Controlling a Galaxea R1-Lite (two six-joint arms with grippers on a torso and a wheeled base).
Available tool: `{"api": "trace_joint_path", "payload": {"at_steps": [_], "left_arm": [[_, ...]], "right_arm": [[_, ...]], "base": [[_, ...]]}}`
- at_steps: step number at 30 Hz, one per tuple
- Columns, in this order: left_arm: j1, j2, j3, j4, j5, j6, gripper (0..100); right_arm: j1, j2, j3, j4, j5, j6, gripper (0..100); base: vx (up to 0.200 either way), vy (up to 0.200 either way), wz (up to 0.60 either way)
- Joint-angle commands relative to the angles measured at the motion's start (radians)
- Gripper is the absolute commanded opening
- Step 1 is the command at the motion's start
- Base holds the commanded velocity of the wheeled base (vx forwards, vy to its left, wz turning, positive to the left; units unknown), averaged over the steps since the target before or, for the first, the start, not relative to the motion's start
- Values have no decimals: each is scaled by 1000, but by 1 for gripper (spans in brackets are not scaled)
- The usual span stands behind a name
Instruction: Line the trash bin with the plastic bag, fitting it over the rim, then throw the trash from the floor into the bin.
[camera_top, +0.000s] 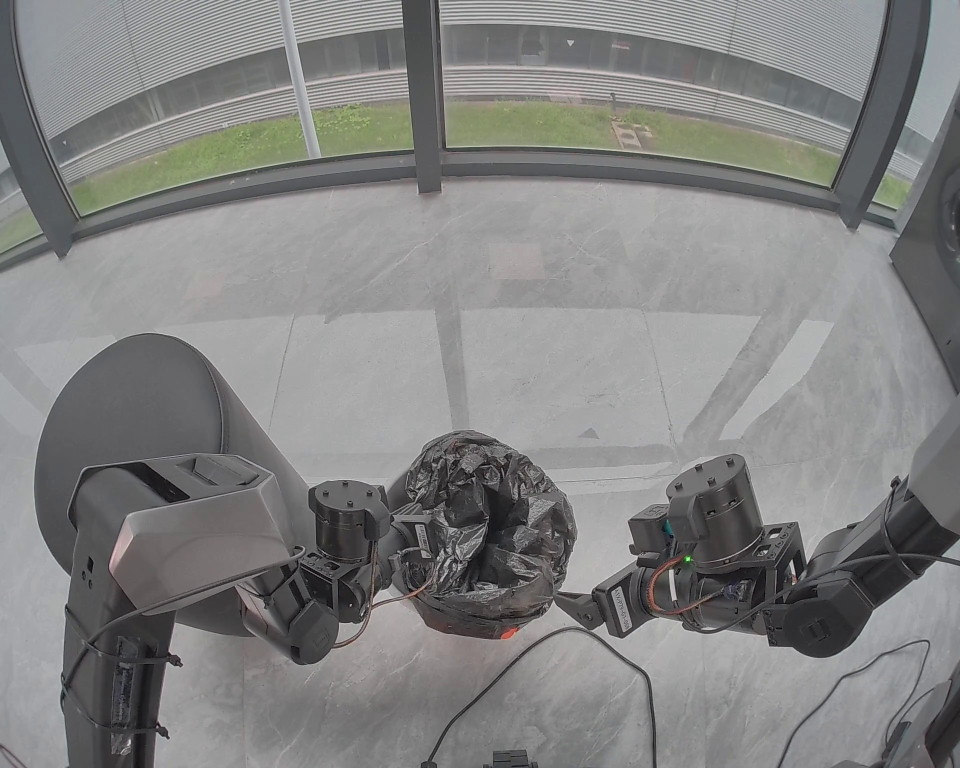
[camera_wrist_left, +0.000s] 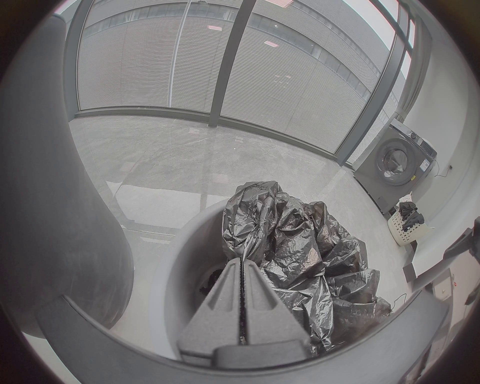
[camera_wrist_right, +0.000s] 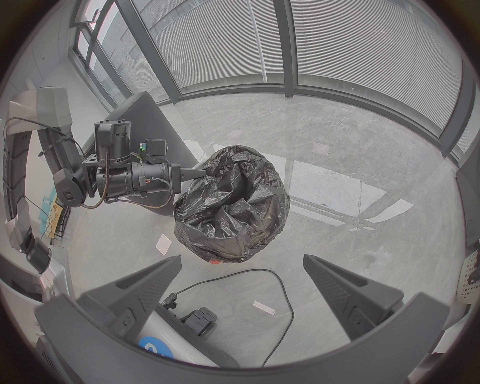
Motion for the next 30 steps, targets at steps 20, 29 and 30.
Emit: {"api": "trace_joint_path", "payload": {"at_steps": [20, 29, 30], "left_arm": [[61, -133, 87, 1, -7, -1, 0], [95, -150, 123, -13, -27, 1, 0], [86, -148, 123, -19, -41, 2, 0]], "right_arm": [[14, 2, -1, -2, 0, 0, 100], [20, 2, -1, -2, 0, 0, 100], [20, 2, -1, -2, 0, 0, 100]], "base": [[0, 0, 0], [0, 0, 0], [0, 0, 0]]}}
